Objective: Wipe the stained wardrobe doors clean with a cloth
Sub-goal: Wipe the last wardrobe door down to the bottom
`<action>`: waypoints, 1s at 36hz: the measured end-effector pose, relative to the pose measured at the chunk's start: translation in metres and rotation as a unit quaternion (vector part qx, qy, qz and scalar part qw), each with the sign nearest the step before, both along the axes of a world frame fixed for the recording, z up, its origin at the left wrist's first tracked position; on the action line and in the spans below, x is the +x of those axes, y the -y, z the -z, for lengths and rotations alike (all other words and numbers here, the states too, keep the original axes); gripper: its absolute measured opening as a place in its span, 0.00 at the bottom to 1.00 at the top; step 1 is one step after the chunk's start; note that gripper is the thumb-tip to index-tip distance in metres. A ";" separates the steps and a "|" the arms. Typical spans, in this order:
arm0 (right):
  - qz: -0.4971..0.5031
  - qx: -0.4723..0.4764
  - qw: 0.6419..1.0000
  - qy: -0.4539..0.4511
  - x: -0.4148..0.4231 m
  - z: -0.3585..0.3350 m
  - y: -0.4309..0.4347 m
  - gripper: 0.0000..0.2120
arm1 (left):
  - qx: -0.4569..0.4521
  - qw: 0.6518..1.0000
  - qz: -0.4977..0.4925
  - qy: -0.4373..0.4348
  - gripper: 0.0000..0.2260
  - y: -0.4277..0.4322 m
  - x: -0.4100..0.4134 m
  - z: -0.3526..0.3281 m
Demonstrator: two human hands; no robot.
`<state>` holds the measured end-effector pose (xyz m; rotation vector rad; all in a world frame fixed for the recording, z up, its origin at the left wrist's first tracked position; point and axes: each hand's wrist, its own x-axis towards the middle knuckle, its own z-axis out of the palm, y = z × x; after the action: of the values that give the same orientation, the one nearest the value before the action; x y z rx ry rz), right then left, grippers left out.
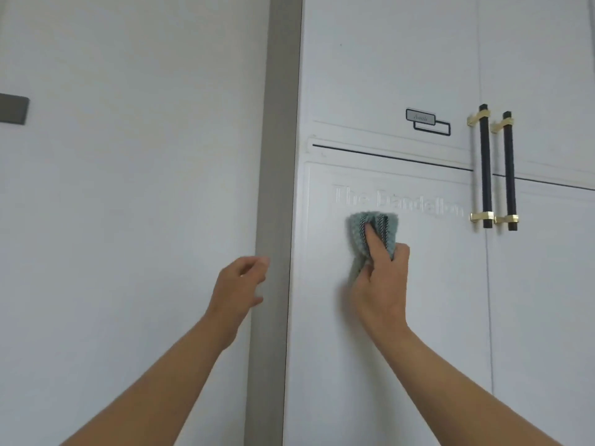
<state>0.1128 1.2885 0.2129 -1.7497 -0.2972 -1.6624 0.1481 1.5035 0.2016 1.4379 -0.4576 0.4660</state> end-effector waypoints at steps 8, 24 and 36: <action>0.062 -0.365 0.928 -0.035 -0.003 0.022 -0.039 0.30 | 0.131 0.973 -0.082 0.172 0.28 0.023 -0.006 -0.121; 0.026 0.044 0.999 0.002 0.015 -0.071 -0.004 0.30 | 0.088 0.983 -0.013 0.161 0.21 0.026 -0.006 -0.122; -0.036 -0.171 0.982 0.067 0.002 -0.047 -0.010 0.24 | 0.051 0.986 -0.005 0.160 0.21 0.028 0.001 -0.094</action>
<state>0.1149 1.2981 0.2595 -1.8475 -0.7373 -1.7576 0.1495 1.4751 0.2954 1.4683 -0.7406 0.6949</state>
